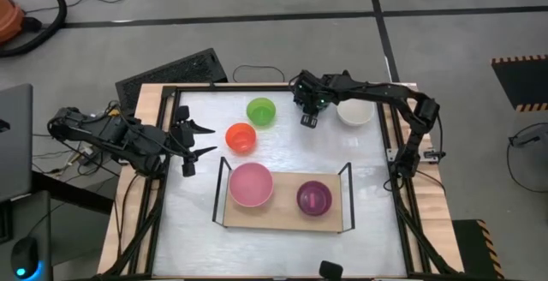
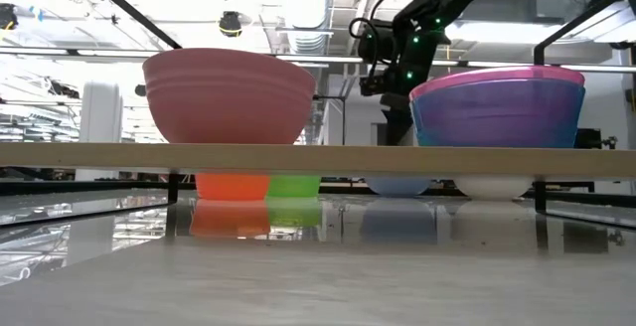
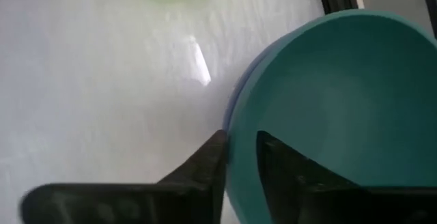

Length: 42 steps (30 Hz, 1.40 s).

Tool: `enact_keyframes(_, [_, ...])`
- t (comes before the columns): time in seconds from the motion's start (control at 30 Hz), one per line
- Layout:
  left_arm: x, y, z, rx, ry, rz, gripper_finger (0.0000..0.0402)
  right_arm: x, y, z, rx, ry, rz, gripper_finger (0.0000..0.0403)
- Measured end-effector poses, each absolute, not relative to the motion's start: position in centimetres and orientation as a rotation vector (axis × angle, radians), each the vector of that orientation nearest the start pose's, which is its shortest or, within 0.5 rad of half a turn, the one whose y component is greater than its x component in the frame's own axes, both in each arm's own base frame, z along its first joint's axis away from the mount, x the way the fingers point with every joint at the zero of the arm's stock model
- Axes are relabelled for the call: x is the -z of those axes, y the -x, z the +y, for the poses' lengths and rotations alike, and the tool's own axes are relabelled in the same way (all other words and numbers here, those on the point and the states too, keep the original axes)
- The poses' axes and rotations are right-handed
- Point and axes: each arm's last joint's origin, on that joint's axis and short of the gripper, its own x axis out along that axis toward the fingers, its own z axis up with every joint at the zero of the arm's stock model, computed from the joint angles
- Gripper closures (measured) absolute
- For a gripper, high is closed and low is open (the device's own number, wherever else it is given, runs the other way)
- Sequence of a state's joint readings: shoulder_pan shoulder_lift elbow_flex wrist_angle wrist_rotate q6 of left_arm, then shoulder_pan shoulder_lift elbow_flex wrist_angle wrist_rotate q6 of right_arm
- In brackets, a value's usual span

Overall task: Place and stack bowls onto a shelf
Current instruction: Stack the big dark green bowl on top of the big pink bowl on the shelf

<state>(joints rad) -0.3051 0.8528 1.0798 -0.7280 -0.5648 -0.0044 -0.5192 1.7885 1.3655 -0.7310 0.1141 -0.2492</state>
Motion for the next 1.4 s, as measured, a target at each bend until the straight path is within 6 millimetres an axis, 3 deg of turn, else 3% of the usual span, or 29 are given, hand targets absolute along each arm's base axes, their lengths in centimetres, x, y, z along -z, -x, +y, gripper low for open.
enact_keyframes(0.2, [-37.2,-15.0,-3.1,-0.256,-0.203,0.455,0.0205,-22.6,-31.2,-18.4,0.385,-0.003,1.236,0.0383])
enact_keyframes(0.43, [-37.2,-15.0,-3.1,-0.257,-0.199,0.454,0.0205,-23.1,-31.1,-18.0,0.379,0.004,1.245,0.0386])
enact_keyframes(0.7, [-37.2,-15.0,-3.1,-0.257,-0.197,0.454,0.0205,-27.9,-31.3,-17.0,0.400,0.055,1.144,0.0386])
enact_keyframes(0.9, [-37.2,-15.0,-3.1,-0.257,-0.198,0.454,0.0205,-32.2,-31.2,-14.8,0.379,0.104,1.033,0.0386])
enact_keyframes(1.03, [-37.2,-15.0,-3.1,-0.257,-0.199,0.454,0.0205,-33.4,-31.2,-13.6,0.365,0.110,0.989,0.0386])
enact_keyframes(1.1, [-37.2,-15.0,-3.1,-0.257,-0.199,0.454,0.0205,-33.2,-31.4,-13.4,0.360,0.104,0.991,0.0369])
enact_keyframes(1.2, [-37.2,-15.0,-3.1,-0.257,-0.199,0.454,0.0205,-32.1,-32.2,-13.5,0.367,0.071,1.017,0.0307])
enact_keyframes(1.4, [-37.2,-15.0,-3.1,-0.257,-0.198,0.454,0.0205,-27.1,-34.8,-14.5,0.357,0.017,1.159,0.0189])
